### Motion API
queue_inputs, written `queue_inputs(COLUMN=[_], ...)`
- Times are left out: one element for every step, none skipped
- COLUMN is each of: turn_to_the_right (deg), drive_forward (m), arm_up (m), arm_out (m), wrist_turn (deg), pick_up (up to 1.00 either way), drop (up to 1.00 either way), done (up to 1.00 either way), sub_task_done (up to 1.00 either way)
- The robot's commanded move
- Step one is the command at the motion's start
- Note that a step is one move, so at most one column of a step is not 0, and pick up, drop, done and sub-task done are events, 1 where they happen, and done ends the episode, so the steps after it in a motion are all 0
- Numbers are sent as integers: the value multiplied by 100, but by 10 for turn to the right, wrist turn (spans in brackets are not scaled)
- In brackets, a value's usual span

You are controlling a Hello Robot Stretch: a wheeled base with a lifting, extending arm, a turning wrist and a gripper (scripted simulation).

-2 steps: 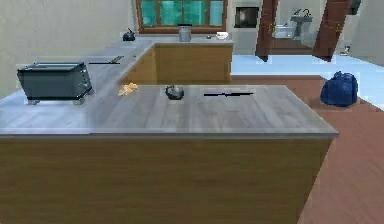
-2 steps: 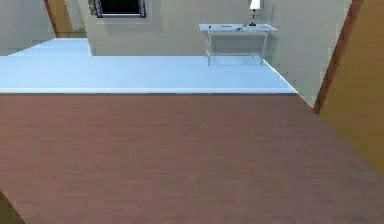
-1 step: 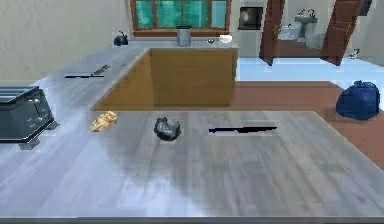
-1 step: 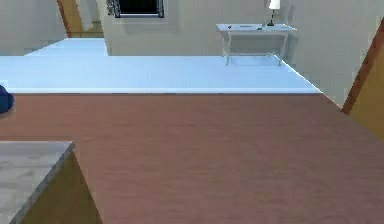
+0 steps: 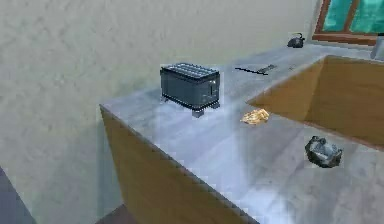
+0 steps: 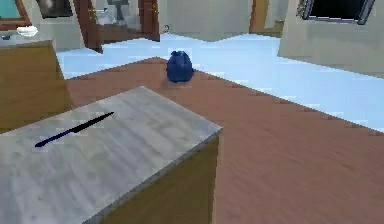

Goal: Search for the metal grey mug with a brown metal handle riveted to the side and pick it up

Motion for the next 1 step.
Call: queue_inputs(turn_to_the_right=[-450], drive_forward=[0], arm_up=[0], arm_out=[0], wrist_turn=[0], pick_up=[0], drop=[0], done=[0], sub_task_done=[0])
